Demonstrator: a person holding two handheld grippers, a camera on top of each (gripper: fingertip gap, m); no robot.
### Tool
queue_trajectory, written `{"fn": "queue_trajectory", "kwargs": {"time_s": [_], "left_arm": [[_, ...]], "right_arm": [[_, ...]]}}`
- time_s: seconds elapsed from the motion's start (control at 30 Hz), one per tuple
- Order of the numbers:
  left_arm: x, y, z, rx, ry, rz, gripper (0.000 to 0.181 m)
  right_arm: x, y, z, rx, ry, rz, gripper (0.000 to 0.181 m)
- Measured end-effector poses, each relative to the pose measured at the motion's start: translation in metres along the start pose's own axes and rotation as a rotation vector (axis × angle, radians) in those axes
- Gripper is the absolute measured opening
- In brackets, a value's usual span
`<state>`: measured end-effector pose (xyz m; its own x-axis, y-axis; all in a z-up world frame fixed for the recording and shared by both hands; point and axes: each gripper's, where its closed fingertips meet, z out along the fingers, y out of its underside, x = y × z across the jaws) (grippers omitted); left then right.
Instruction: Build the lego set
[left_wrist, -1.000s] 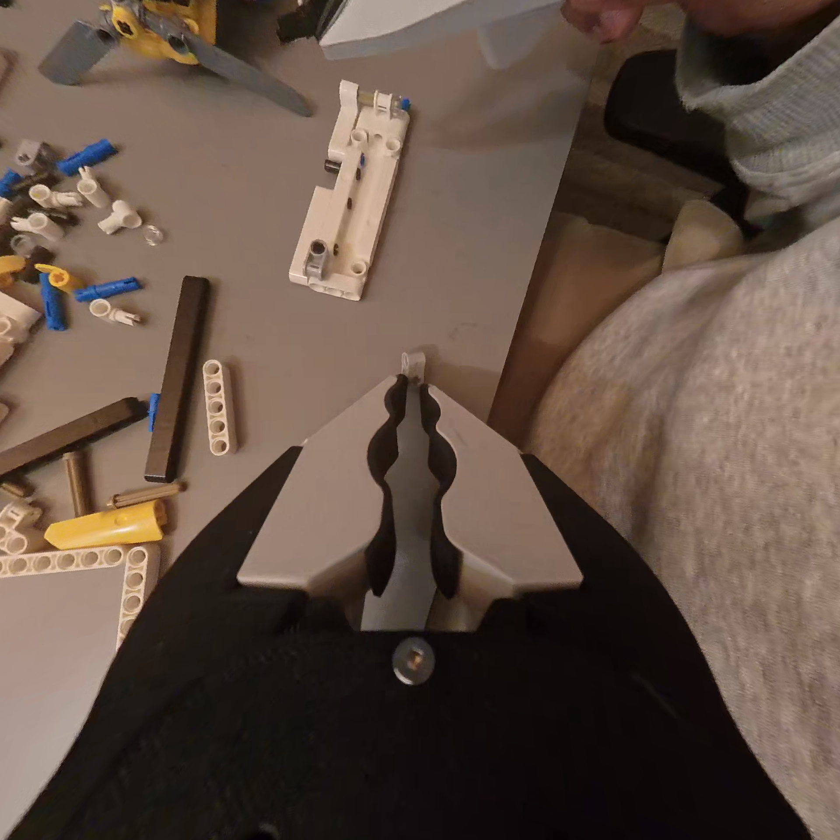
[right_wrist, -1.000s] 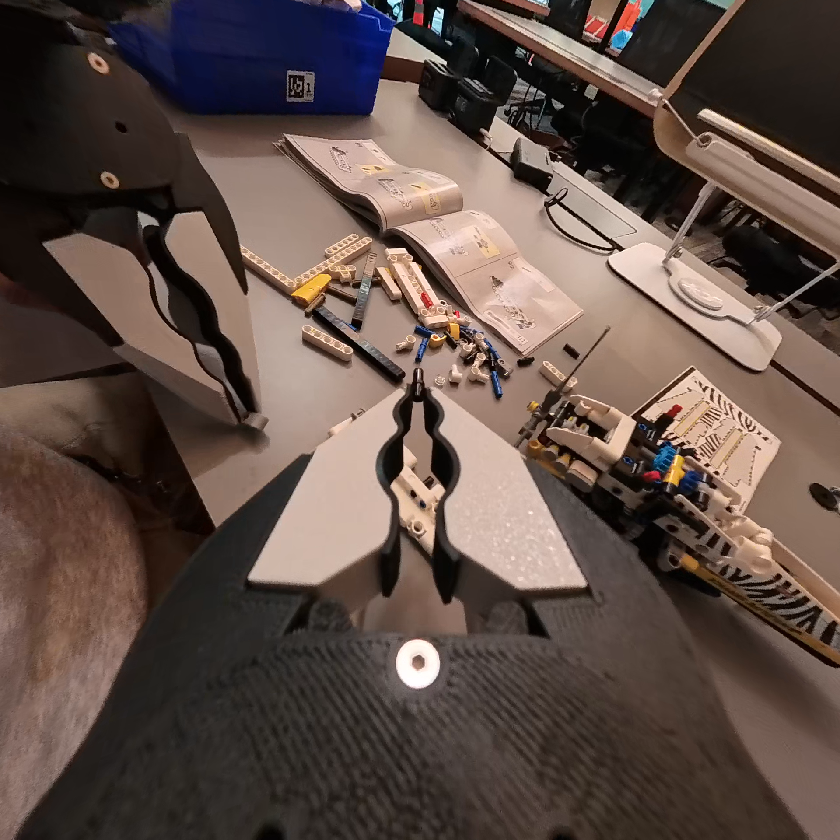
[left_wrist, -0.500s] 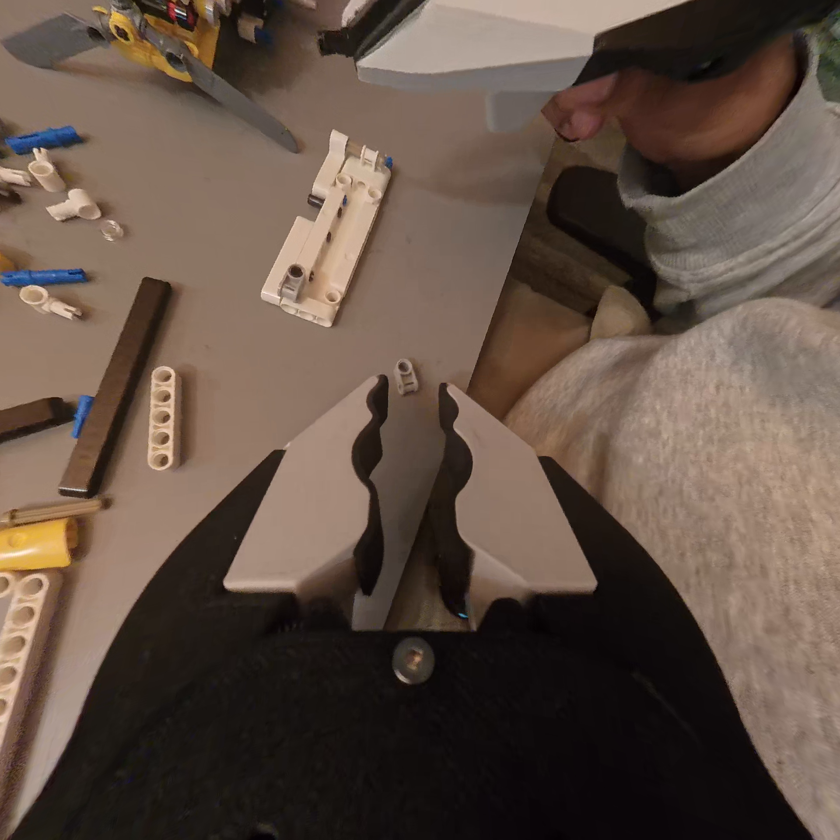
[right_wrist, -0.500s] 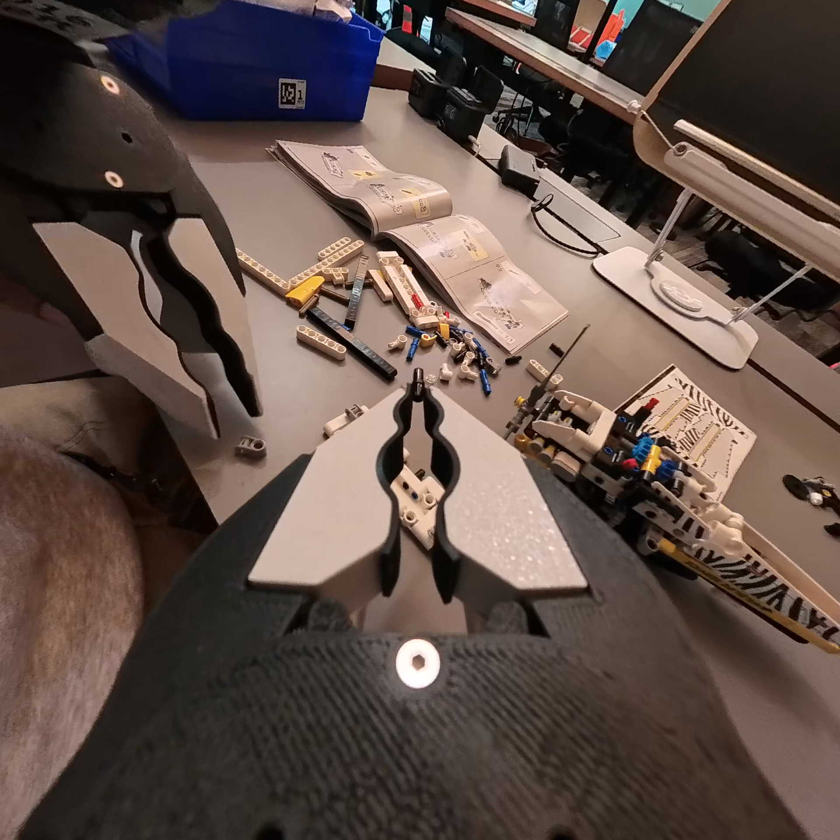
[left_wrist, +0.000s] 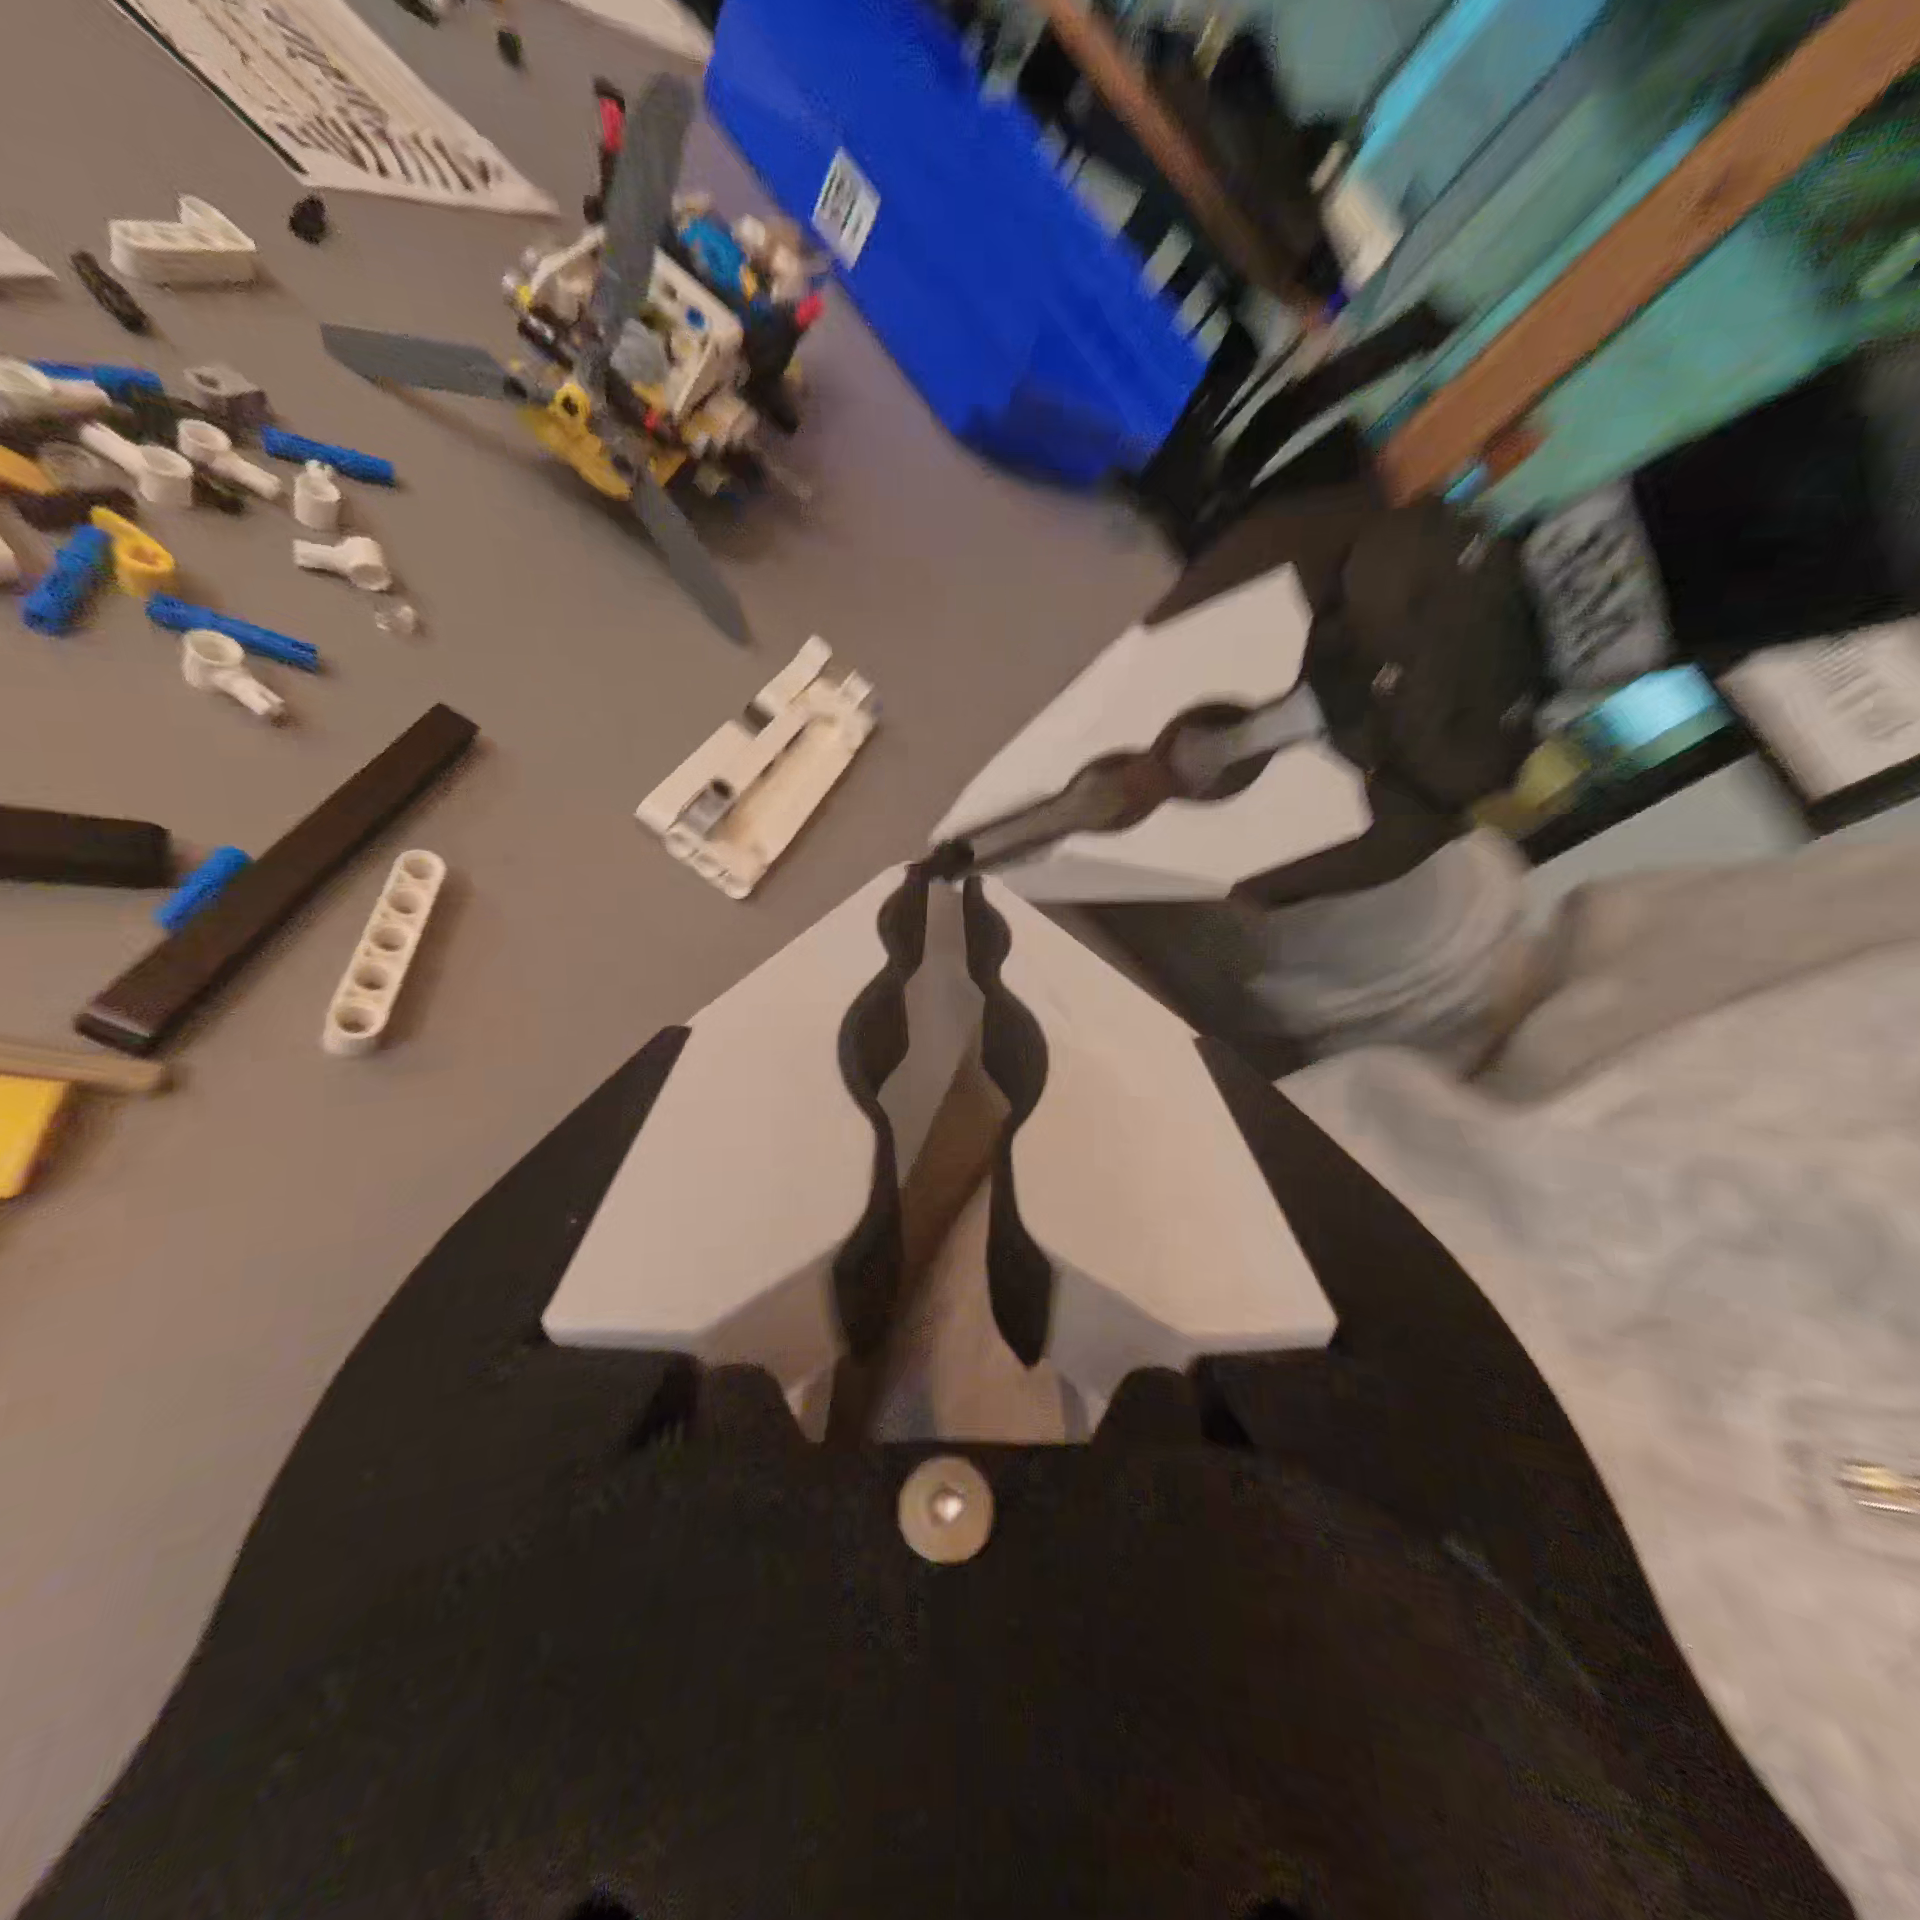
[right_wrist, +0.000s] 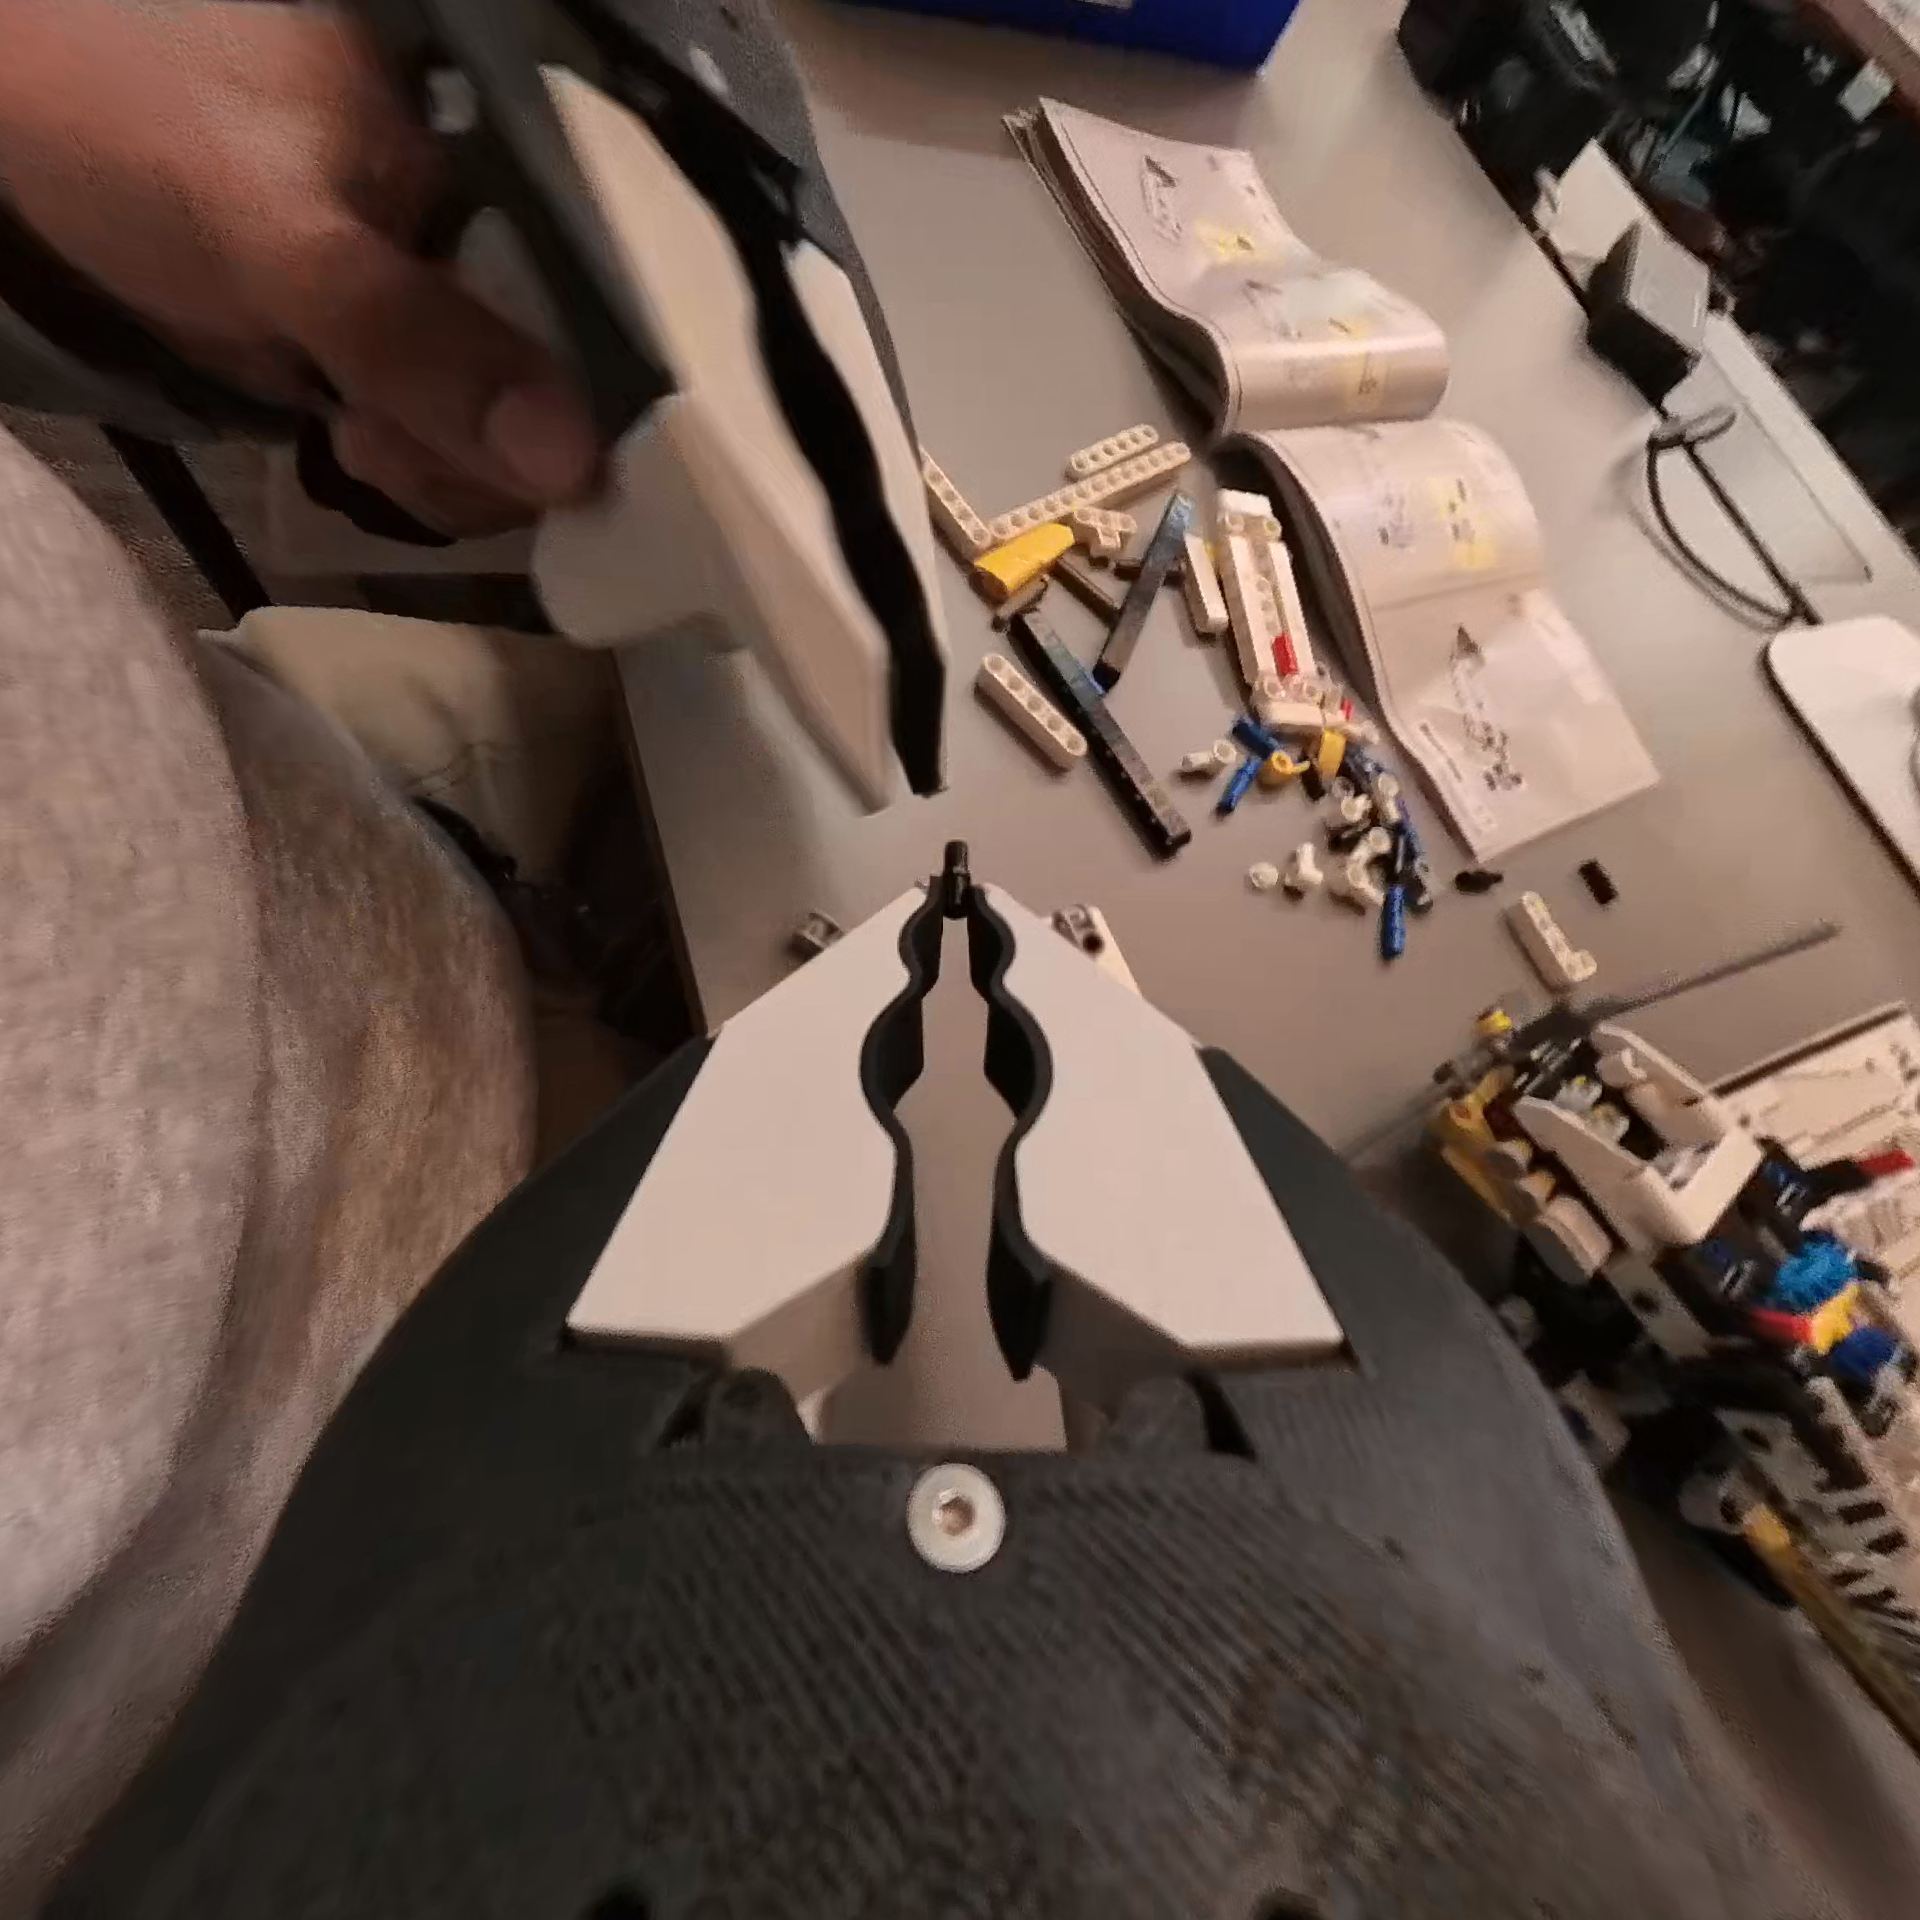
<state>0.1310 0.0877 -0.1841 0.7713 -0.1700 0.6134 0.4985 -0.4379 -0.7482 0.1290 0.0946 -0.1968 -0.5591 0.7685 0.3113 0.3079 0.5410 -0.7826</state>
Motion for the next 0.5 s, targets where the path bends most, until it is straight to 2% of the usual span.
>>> {"fn": "queue_trajectory", "kwargs": {"time_s": [0.1, 0.2, 0.33, 0.5], "left_arm": [[0.011, -0.013, -0.009, 0.082, 0.193, -0.179, 0.013], [0.012, -0.008, -0.008, 0.065, 0.219, -0.215, 0.022], [0.031, -0.020, -0.016, 0.130, 0.382, -0.288, 0.005], [0.045, -0.027, -0.024, 0.159, 0.576, -0.416, 0.003]], "right_arm": [[-0.003, -0.018, -0.003, 0.092, 0.017, -0.052, 0.003], [-0.003, -0.035, -0.009, 0.168, 0.047, -0.092, 0.003], [-0.006, -0.048, -0.015, 0.229, 0.067, -0.157, 0.003], [-0.011, -0.062, -0.024, 0.322, 0.088, -0.212, 0.003]]}}
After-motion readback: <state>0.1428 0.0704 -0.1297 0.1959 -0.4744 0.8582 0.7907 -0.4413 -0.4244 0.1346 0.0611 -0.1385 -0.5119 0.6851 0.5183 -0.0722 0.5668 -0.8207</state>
